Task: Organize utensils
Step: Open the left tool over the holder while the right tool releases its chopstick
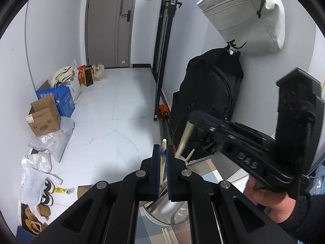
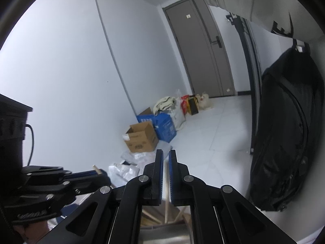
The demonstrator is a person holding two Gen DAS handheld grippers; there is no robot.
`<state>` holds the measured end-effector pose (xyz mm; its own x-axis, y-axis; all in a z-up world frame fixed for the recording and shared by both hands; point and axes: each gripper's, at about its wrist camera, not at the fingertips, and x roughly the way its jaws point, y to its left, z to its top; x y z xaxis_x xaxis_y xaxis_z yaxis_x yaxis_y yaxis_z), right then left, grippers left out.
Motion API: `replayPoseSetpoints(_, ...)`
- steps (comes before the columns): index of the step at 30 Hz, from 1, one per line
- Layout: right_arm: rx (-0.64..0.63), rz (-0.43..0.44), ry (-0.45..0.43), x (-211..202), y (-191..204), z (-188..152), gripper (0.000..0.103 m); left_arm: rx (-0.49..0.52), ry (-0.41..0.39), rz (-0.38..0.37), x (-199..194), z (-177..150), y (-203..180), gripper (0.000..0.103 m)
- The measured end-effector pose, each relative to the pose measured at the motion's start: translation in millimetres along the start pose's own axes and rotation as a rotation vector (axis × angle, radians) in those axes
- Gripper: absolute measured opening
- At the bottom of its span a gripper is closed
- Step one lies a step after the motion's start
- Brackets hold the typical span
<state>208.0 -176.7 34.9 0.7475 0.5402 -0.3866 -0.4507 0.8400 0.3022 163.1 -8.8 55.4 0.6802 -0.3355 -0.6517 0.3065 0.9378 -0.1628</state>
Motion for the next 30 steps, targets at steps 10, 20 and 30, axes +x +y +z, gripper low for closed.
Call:
replayPoseSetpoints(10, 0.074, 0.049, 0.032, -19, -10, -2, 0.007, -0.046, 0.033, -0.046, 6, -1, 2, 0.002)
replayPoseSetpoints(20, 0.116, 0.048, 0.029, -41, -15, -6, 0.008, -0.046, 0.077, -0.048, 5, -7, 2, 0.002)
replayPoseSetpoints(30, 0.156, 0.024, 0.037, -66, -19, -19, 0.037, -0.098, -0.026, 0.039, -34, -27, 5, 0.046)
